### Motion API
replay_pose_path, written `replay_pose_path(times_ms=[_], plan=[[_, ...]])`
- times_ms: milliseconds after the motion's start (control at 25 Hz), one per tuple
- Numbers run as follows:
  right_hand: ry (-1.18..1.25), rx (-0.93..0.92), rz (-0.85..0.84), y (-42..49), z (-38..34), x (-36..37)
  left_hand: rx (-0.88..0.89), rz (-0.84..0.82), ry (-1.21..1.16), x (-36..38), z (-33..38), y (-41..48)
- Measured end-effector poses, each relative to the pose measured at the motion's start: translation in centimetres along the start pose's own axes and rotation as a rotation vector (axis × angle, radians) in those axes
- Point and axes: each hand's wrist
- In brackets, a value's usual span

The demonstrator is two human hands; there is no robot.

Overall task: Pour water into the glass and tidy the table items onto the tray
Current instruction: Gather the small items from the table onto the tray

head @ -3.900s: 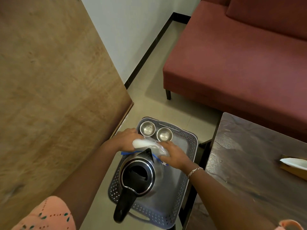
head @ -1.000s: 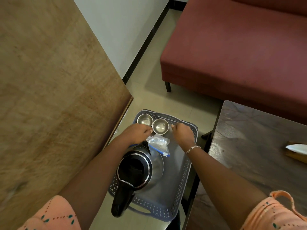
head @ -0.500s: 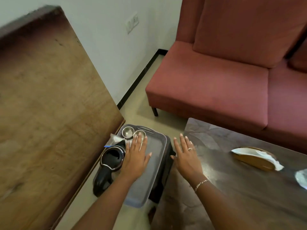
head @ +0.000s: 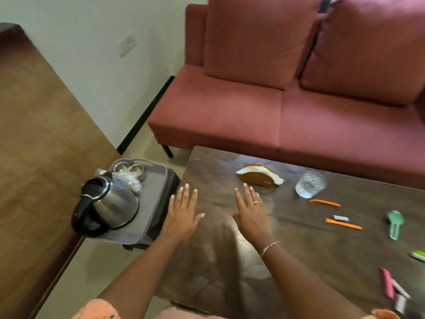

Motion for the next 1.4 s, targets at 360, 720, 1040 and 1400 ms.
replay_pose_path(times_ms=[360, 720, 1040, 1400], plan=[[-0.017, 0.235, 0.027, -7.2, 6.0, -2.5, 0.235, -0.107, 0.042, -0.2, 9.6, -1.1], [-0.076, 0.416, 0.003, -13.0, 8.0, -3.2, 0.369, -0.183, 0.079, 1.2, 14.2, -2.4], [-0.046, 0.530, 0.028, -17.6, 12.4, -3.1, 0.479, -0.222, 0.151, 2.2, 20.2, -3.0], [0.012, 0.506, -0.043, -21.8, 24.6, -2.5, 0.526, -0.250, 0.152, 4.5, 32.6, -1.7]])
Point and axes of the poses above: each hand's wrist, its own y-axis towards the middle knuckle, its own x-axis out of the palm, z = x × y, and after that the axes turned 10 degrees about -x, right-handed
